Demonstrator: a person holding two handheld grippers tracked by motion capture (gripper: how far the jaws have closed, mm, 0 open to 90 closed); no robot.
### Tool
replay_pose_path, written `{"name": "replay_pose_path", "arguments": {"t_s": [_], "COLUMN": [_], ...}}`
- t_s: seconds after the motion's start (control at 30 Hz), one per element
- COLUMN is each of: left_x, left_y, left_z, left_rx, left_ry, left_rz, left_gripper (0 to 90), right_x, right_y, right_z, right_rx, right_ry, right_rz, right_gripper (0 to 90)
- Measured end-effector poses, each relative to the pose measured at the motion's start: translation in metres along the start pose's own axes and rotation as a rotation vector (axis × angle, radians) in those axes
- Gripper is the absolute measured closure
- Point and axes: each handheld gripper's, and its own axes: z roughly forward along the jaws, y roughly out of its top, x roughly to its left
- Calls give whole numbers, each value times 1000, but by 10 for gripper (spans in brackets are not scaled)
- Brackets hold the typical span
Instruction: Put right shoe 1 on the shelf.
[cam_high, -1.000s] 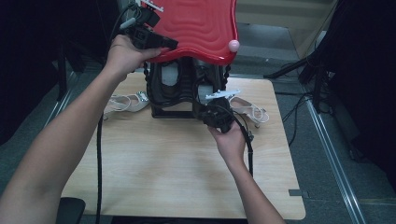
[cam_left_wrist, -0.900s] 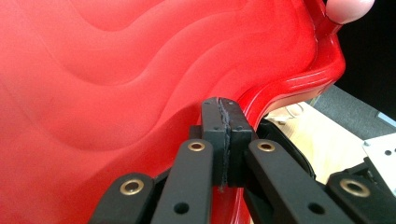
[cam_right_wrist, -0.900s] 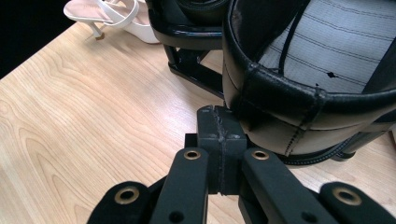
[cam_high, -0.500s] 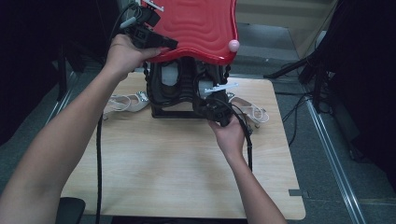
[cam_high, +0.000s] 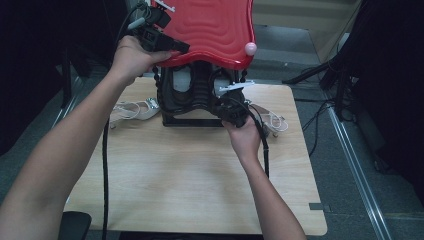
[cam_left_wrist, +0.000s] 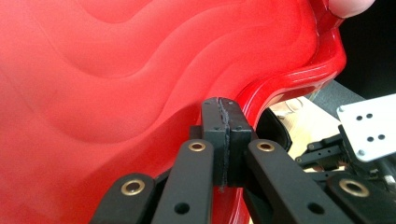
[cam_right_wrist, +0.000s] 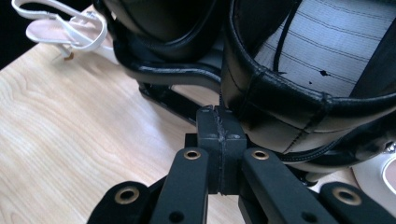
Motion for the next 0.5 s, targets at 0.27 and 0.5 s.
{"name": "replay_pose_path", "arguments": {"t_s": [0.27,0.5], "left_x": [1,1], "left_y": [0,-1], "left_z": [0,-1], "left_rx": [1,0], "left_ry": [-1,-4], "left_rz": [2,-1], "left_gripper": [900,900], "right_x": [-13,-20], "right_y": [8,8], "right_z": [6,17], "right_rx": [-46,-27], "right_ry": [-8,-8], "right_rz": [39,95], "right_gripper": [900,900]}}
